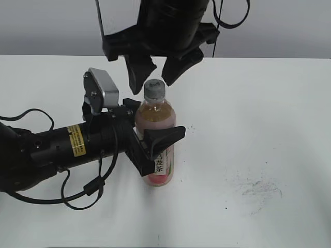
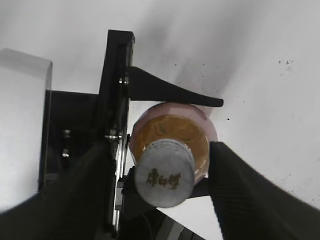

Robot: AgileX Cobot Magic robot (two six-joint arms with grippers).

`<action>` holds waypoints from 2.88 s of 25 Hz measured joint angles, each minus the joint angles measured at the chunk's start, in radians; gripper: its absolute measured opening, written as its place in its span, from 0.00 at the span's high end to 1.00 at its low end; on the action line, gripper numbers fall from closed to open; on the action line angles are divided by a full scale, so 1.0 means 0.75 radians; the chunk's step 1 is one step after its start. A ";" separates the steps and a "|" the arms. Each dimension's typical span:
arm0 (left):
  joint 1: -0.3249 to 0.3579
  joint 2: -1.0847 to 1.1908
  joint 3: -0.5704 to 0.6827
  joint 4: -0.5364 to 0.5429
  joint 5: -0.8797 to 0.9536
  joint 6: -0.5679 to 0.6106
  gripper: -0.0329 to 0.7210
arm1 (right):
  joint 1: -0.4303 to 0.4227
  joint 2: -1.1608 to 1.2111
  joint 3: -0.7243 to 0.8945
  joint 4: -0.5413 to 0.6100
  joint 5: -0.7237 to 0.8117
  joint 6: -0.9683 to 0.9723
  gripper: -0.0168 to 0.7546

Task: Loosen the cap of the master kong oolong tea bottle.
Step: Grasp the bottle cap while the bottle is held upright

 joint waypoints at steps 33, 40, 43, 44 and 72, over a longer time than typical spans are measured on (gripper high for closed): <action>0.000 0.000 0.000 0.000 0.001 0.000 0.37 | 0.000 0.000 0.051 -0.003 0.001 -0.057 0.62; 0.000 0.000 0.000 0.000 0.001 0.000 0.37 | 0.000 0.000 0.051 -0.003 0.001 -0.471 0.62; 0.000 0.000 0.000 0.000 0.000 0.000 0.37 | 0.000 0.000 0.051 -0.003 0.001 -0.804 0.62; 0.000 0.000 0.000 0.001 0.000 0.000 0.37 | 0.000 0.000 0.051 -0.003 0.001 -0.931 0.62; 0.000 0.000 0.000 0.006 0.000 0.005 0.37 | -0.001 -0.004 0.047 0.018 -0.011 -3.765 0.62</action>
